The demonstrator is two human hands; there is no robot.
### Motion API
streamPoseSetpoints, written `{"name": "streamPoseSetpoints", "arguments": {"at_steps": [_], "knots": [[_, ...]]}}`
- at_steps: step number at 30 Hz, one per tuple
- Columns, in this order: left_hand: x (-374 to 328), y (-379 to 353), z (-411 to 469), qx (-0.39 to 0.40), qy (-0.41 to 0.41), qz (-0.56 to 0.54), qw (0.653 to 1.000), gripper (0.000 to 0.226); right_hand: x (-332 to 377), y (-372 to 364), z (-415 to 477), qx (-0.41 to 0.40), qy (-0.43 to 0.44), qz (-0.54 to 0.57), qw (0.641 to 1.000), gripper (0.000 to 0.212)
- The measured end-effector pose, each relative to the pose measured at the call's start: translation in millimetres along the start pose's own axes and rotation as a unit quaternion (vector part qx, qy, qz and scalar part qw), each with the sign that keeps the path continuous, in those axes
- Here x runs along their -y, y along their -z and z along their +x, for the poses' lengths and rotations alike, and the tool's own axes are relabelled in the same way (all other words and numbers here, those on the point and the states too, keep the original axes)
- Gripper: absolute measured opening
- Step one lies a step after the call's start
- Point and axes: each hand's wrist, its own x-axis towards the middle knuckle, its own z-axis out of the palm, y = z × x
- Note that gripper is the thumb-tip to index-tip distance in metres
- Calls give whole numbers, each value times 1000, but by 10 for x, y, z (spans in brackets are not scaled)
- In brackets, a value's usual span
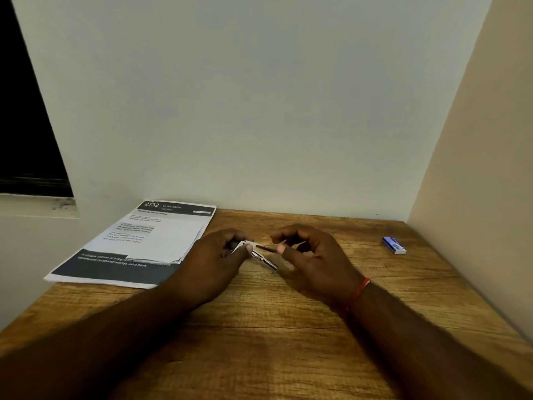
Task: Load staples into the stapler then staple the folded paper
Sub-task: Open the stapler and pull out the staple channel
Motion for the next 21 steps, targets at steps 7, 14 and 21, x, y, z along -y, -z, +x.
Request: {"name": "streamPoseSetpoints", "arguments": {"at_steps": [7, 14, 21], "knots": [[-48, -12, -4, 9, 87, -155, 984, 19, 4, -30, 7, -2, 170, -151, 974, 59], [-113, 10, -16, 77, 134, -210, 966, 27, -81, 27, 95, -1, 228, -215, 950, 28], [-162, 82, -75, 81, 44, -66, 994, 32, -56, 197, 146, 9, 232, -198, 952, 29]]}}
